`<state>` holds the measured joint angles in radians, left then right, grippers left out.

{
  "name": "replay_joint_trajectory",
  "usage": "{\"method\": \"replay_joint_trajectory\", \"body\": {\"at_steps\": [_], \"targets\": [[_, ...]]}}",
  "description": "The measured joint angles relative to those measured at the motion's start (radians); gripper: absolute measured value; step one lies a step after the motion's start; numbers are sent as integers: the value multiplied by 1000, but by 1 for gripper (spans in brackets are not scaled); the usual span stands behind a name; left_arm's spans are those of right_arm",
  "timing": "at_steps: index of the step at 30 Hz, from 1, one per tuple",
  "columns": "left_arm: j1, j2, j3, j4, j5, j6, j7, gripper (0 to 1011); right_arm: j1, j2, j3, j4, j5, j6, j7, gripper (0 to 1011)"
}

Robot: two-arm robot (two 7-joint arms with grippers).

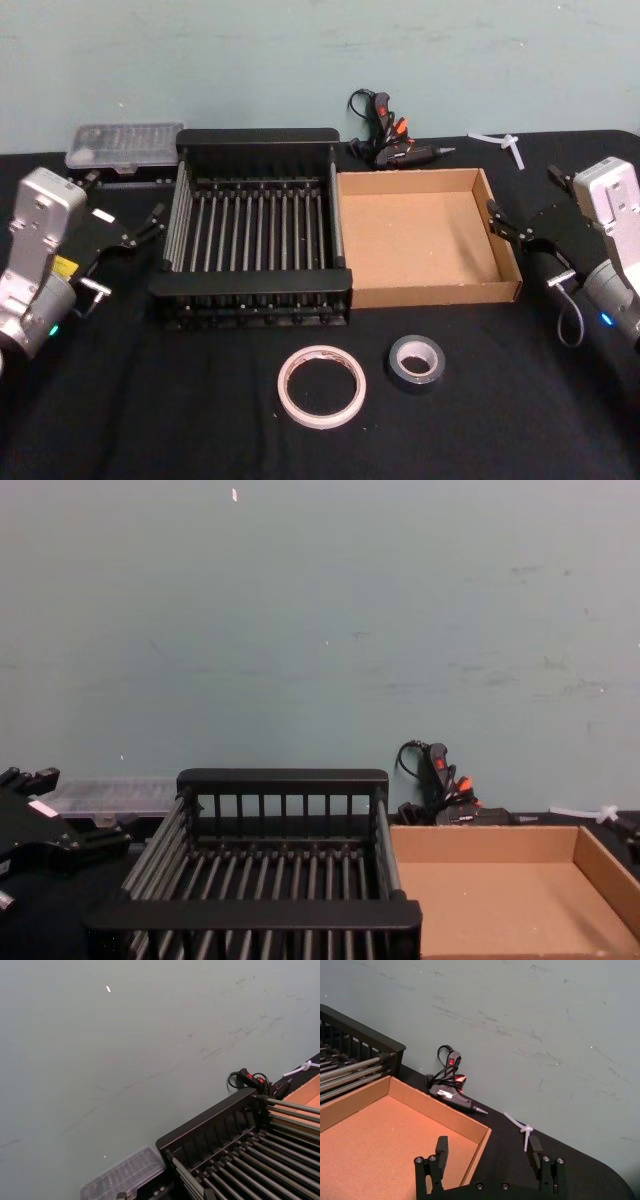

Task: Pick up the white tape and place it into the black box , Pick up the silver tape and place it into the brown box.

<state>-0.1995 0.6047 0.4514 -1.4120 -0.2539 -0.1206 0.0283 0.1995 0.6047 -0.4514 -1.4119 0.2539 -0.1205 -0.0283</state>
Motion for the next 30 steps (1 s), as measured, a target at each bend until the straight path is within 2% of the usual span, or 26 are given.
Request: {"method": "replay_joint_trajectory", "body": {"at_steps": [30], "targets": [[0,0,0,0,0,0,0,1001,0,0,0,0,0,0,0,1002]]}}
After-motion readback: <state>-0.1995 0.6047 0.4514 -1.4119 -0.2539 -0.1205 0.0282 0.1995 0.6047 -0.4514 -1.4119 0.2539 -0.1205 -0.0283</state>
